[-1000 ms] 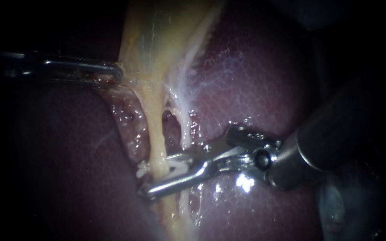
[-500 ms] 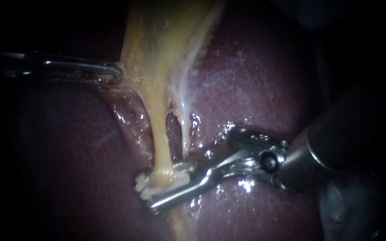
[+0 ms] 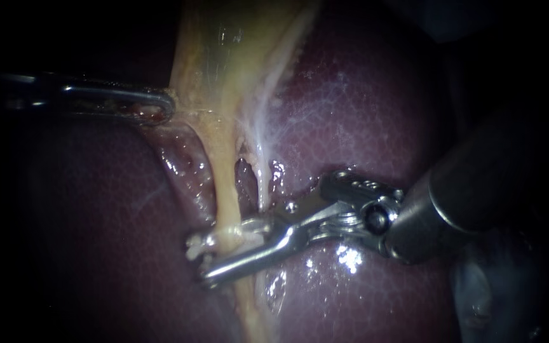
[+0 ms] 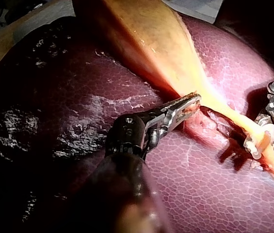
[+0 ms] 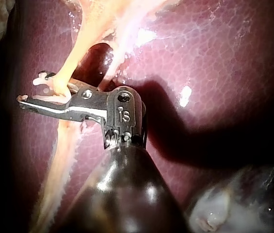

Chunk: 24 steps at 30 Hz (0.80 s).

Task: Clipping second clip left tube

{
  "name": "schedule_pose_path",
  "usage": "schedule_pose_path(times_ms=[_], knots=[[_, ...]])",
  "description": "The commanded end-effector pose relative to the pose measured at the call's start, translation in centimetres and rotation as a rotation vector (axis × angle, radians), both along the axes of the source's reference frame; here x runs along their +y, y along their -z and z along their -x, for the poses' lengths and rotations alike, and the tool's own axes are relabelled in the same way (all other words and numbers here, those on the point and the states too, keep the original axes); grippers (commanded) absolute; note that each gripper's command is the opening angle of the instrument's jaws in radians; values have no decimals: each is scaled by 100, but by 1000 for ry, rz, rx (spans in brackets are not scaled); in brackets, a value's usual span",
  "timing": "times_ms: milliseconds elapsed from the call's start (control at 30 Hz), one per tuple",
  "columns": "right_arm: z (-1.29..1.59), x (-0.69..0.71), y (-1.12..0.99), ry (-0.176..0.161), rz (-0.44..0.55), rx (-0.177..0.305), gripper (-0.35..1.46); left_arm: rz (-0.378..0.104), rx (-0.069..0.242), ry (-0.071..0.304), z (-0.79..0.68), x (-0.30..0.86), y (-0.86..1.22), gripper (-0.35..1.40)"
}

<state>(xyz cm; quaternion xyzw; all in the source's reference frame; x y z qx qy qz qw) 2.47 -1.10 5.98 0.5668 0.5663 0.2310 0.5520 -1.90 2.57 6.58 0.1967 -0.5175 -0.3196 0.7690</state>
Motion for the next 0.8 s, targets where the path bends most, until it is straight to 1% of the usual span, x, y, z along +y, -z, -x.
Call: schedule_pose_path(times_ms=[33,200,333,533,633,700,767,800], knots=[[0,1,1,-2,-1,-2,32,0,0,0,0,0,0,-35],[0,2,2,-4,-2,-3,23,0,0,0,0,0,0,-35],[1,2,2,-6,2,-1,-6,0,0,0,0,0,0,-35],[-2,3,1,-2,-7,-6,-35,0,0,0,0,0,0,-35],[-4,5,-1,-7,-13,-13,-35,0,0,0,0,0,0,-35],[-4,5,-2,-42,-22,-34,-35,0,0,-1,0,0,0,-35],[-3,5,-1,-50,-22,-37,-35,0,0,-1,0,0,0,-35],[-3,5,-1,-46,-20,-35,-35,0,0,-1,0,0,0,-35]])
